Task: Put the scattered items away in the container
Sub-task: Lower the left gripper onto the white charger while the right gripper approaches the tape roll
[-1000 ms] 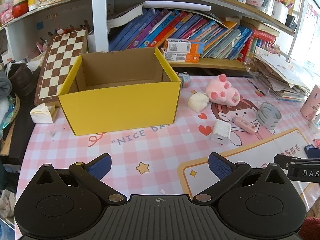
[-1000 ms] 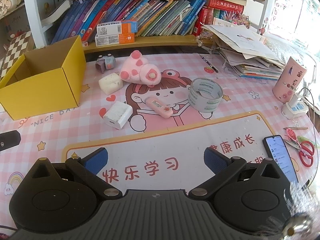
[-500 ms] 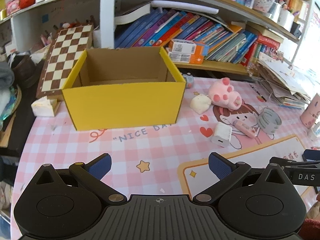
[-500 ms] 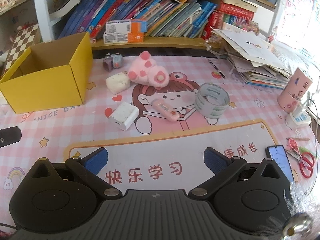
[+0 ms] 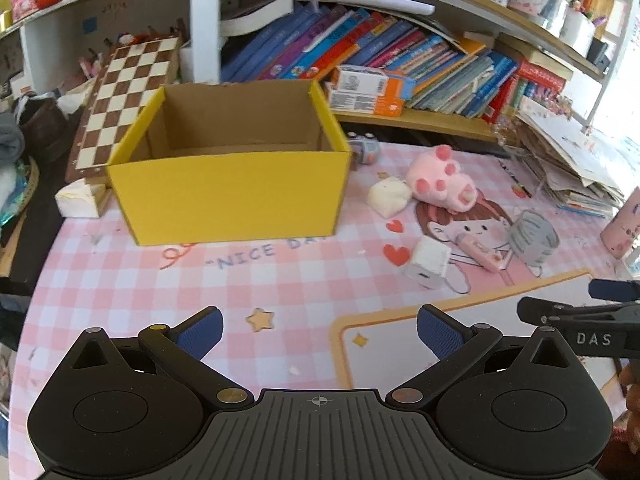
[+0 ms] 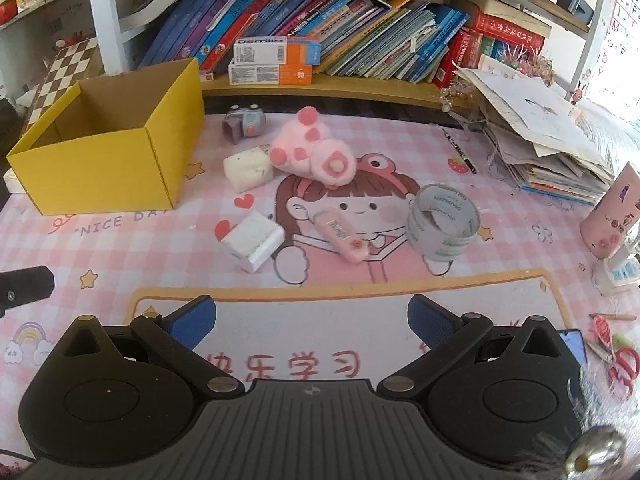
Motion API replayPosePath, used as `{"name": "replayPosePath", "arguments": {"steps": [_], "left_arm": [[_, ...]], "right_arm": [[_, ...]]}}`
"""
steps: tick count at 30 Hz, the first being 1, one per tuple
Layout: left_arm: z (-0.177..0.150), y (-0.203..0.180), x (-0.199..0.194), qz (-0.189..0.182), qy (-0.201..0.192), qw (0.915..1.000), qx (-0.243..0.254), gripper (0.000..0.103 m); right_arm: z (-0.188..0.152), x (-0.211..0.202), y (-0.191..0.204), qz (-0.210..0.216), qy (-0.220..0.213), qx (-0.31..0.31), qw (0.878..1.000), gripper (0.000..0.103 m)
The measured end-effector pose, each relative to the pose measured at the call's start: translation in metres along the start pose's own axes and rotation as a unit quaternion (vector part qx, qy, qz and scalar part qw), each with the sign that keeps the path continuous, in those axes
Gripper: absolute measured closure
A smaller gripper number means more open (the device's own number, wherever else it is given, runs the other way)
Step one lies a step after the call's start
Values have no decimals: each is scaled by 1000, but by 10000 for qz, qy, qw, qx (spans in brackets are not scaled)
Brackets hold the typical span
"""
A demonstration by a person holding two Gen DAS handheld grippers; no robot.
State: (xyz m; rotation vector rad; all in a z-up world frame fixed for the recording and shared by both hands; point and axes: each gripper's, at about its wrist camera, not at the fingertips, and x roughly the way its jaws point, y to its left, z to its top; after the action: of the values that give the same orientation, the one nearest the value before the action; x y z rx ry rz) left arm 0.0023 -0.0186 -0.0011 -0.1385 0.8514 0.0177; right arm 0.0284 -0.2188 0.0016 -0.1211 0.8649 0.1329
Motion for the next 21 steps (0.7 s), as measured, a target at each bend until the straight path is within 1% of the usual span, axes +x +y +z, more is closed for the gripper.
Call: {"name": "replayPosePath", "arguments": {"steps": [5,8,11,14,18,21], "left_arm": [[3,-17,3,-37,-83,9999,59,0],[10,-21,3,-47,-261,9996,70,0],[22,-26,8,-32,-349,9993,132,0],[31,-33,14,89,-554,9981,271,0],[39,-42,20,14,-969,9939,521,0],[47,-47,26,-70,-1014,9930,603,0]], "right_arm": [[1,4,-20,144,-37,78,9999,0],[4,6,-33,199,-112,205,9995,0],[7,11,-47,179,-195,437,9987,0],[11,17,-59,140,-229,657,9975,0],[15,28,-72,94,-239,856,9960,0],[18,39,-80,115,-255,960,9950,0]]}}
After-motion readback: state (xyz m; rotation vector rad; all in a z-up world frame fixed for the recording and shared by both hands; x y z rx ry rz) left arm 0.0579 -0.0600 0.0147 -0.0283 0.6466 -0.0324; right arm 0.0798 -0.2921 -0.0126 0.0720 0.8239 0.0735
